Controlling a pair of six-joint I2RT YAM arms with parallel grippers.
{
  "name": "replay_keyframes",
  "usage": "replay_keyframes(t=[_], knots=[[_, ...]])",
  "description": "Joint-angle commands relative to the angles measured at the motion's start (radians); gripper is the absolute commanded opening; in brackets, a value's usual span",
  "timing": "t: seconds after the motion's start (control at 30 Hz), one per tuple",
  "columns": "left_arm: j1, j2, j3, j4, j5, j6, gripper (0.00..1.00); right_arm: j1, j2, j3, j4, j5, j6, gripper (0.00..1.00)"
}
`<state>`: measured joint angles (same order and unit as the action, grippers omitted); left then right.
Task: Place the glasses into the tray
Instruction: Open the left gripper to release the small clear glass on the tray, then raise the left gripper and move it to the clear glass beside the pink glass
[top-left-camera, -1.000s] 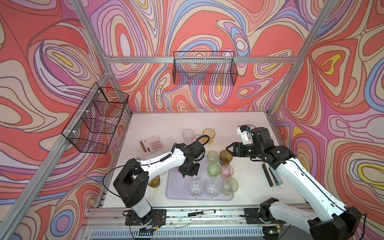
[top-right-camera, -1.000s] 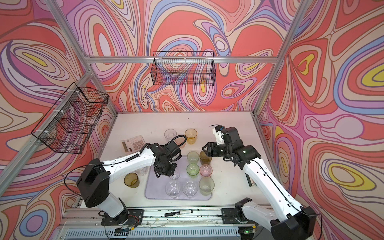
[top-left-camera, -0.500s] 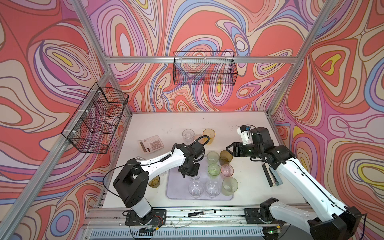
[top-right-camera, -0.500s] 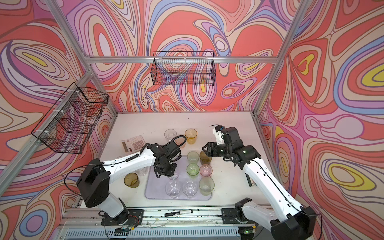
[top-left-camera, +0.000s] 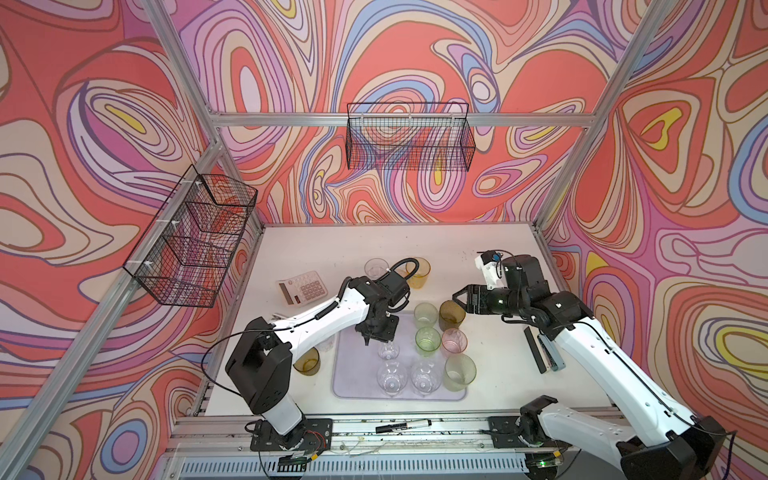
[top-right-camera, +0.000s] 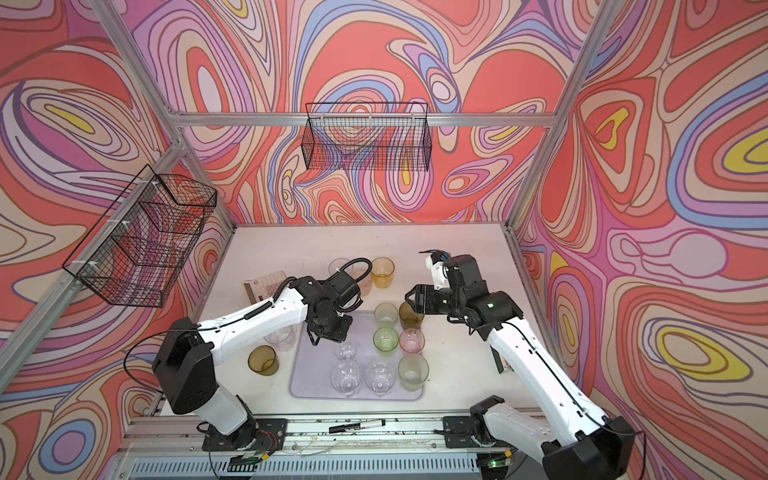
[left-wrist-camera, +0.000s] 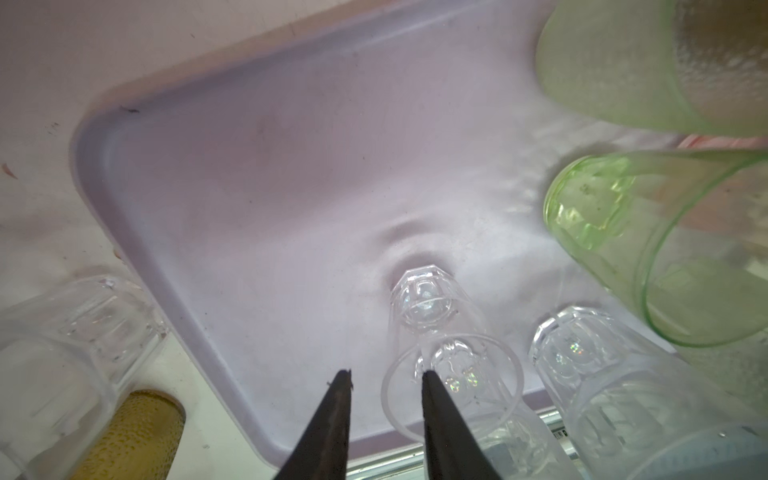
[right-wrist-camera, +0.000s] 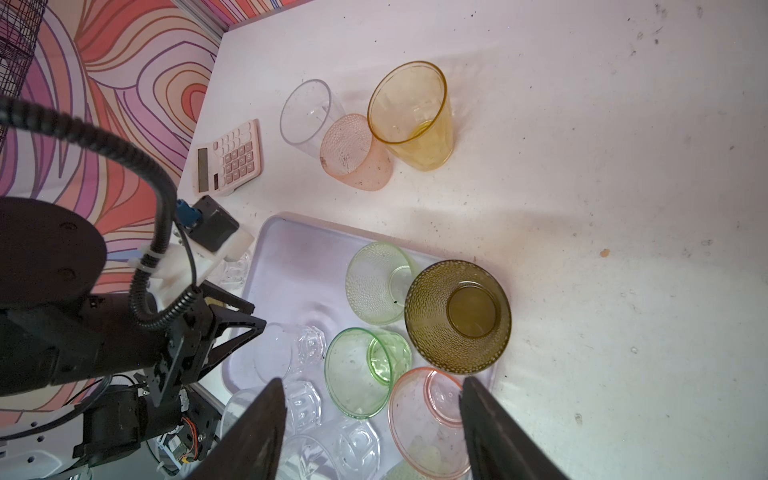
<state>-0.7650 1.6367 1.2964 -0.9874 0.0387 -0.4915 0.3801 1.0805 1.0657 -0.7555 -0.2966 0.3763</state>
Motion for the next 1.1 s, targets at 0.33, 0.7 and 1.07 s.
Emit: replay_keyframes(t=[0.33,0.7,1.07], knots=[[0.145,-0.009,0.183,-0.078,-0.018,0.151,0.34,-0.003,-0.013,0.003,-0.005,-0.008,-0.004,0.69],[0.228,0.064,0.311,-0.076,0.001,0.205,0.37,-0.003,-0.009,0.010,-0.011,-0.027,-0.005,0.69],[0.313,0.133,0.375,-0.034,0.015,0.228,0.38,-0.004,-0.012,0.023,-0.024,-0.030,-0.006,0.69]])
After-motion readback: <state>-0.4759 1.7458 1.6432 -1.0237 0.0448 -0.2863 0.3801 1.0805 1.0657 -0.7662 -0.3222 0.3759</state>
